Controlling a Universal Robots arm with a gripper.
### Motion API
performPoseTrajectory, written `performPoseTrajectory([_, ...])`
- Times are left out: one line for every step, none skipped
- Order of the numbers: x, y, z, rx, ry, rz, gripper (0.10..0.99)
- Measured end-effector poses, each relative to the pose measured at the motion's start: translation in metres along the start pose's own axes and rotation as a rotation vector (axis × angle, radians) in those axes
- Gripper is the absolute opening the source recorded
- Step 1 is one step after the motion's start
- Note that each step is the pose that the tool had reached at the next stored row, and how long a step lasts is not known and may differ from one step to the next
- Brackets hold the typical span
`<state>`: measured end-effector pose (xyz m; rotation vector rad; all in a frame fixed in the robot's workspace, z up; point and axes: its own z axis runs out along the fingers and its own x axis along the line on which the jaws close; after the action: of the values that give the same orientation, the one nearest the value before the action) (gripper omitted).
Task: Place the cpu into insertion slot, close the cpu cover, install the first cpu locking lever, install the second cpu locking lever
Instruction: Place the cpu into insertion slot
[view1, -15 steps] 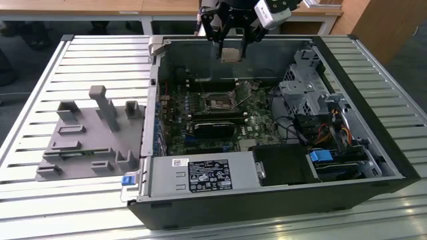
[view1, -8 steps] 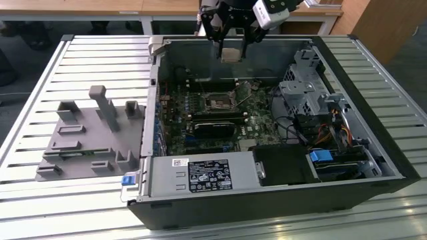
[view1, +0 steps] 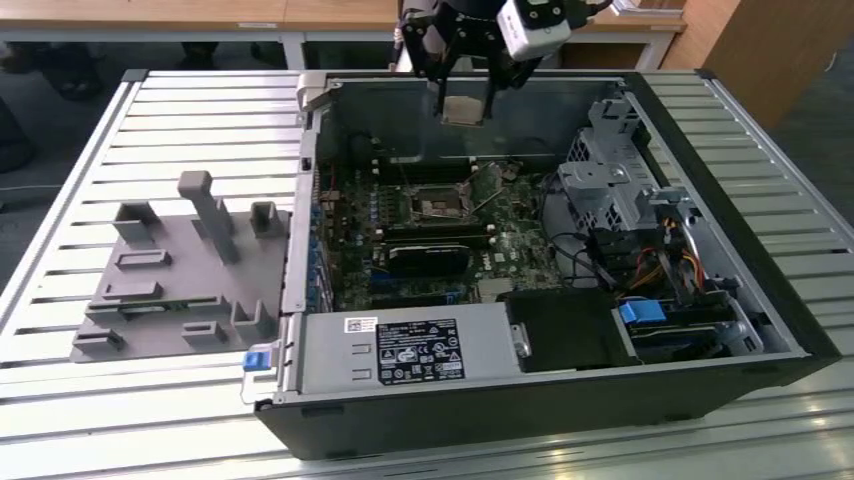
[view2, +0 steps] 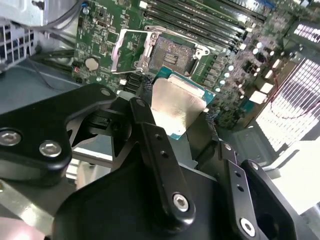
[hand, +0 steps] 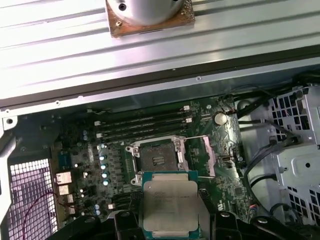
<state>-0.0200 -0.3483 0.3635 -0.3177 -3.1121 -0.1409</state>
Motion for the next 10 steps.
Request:
performPoseTrajectory([0.0000, 0.0000, 0.0000, 0.000, -0.0013, 0.014, 0.529])
performPoseTrajectory([0.0000, 0.0000, 0.0001, 0.000, -0.0025, 0.028, 0.529])
performPoseTrajectory([0.0000, 0.0000, 0.0001, 0.000, -0.0039, 0.043, 0.529])
performPoseTrajectory([0.0000, 0.0000, 0.0001, -0.001, -0.0052, 0.058, 0.529])
performPoseTrajectory([0.0000, 0.0001, 0.0002, -0.001, -0.0066, 0.074, 0.529])
performPoseTrajectory([0.0000, 0.0001, 0.0003, -0.001, -0.0079, 0.088, 0.529])
performPoseTrajectory([0.0000, 0.0000, 0.0004, -0.001, -0.0091, 0.102, 0.529])
performPoseTrajectory([0.0000, 0.0000, 0.0004, -0.002, -0.0102, 0.115, 0.529])
performPoseTrajectory([0.0000, 0.0000, 0.0005, -0.002, -0.0113, 0.127, 0.529])
performPoseTrajectory([0.0000, 0.0000, 0.0006, -0.002, -0.0124, 0.138, 0.529])
